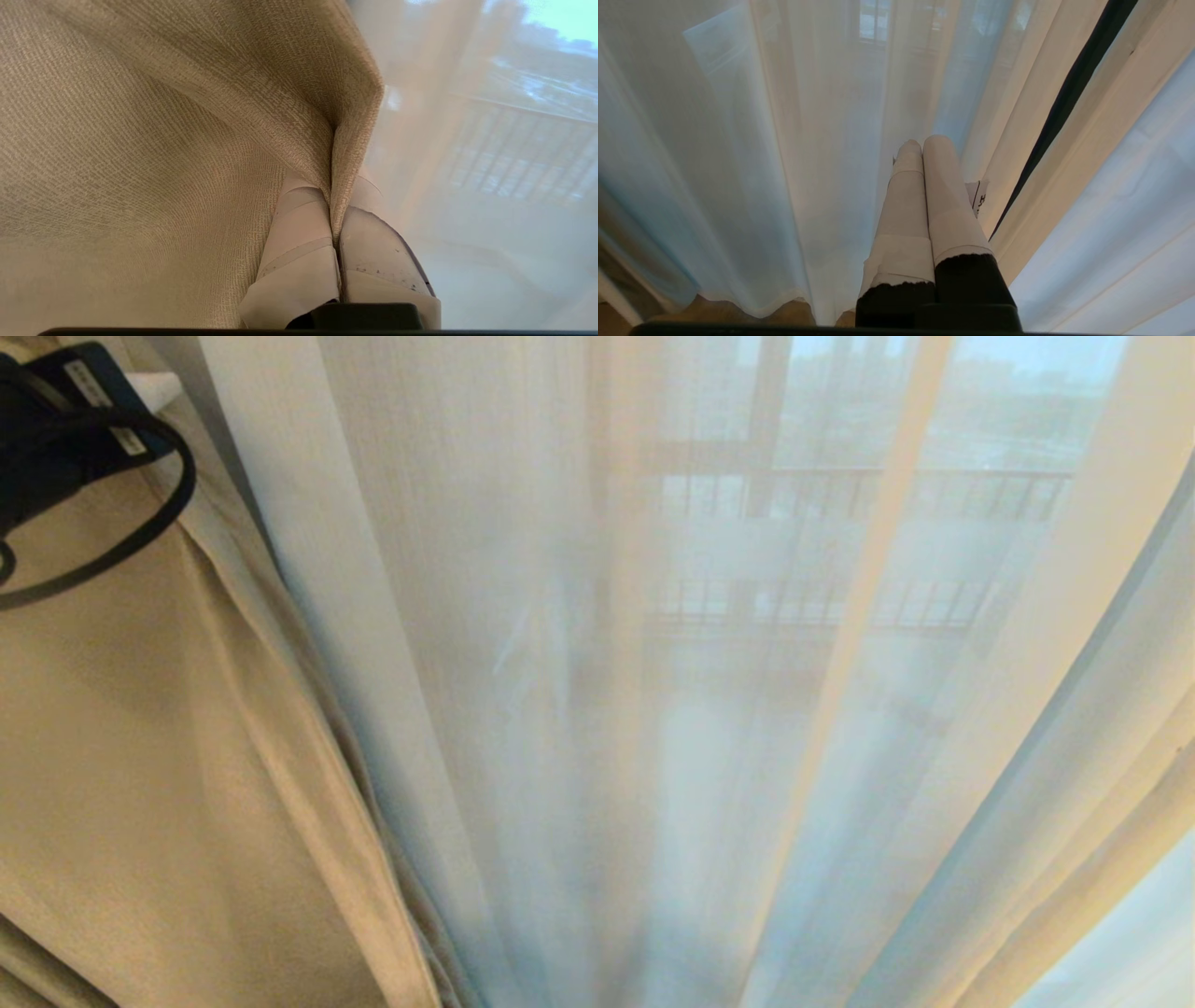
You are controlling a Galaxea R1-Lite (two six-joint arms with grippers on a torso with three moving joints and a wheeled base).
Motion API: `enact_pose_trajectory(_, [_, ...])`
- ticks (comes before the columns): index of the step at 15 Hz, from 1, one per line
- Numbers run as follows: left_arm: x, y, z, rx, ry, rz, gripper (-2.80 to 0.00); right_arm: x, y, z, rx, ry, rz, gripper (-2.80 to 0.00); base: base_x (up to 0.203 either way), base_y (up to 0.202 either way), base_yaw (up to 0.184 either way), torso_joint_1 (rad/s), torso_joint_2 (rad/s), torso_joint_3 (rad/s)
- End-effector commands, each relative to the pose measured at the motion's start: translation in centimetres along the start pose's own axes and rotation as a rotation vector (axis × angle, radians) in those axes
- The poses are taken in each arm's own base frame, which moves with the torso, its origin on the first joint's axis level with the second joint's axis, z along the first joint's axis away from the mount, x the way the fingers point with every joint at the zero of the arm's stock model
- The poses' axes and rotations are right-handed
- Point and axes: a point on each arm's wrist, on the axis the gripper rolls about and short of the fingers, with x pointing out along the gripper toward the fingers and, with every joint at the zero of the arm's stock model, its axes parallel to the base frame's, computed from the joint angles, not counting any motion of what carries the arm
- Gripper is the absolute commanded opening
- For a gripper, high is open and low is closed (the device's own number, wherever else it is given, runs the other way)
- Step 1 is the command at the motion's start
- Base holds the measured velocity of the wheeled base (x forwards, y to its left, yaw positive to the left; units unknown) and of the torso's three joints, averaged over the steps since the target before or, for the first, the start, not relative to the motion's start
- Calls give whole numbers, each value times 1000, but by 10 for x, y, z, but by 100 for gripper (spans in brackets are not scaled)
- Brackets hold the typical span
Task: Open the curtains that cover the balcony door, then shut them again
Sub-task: Close the outer curtains on both sides
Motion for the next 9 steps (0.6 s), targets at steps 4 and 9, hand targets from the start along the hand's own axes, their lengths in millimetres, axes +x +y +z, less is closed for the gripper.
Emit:
enact_pose_trajectory(4, [-1,1,2,0,-7,3,0,0,0,0,-1,1,1,-280,0,0,0,0,0,0])
enact_pose_trajectory(9, [-9,2,2,1,0,5,0,0,0,0,-1,1,1,-280,0,0,0,0,0,0])
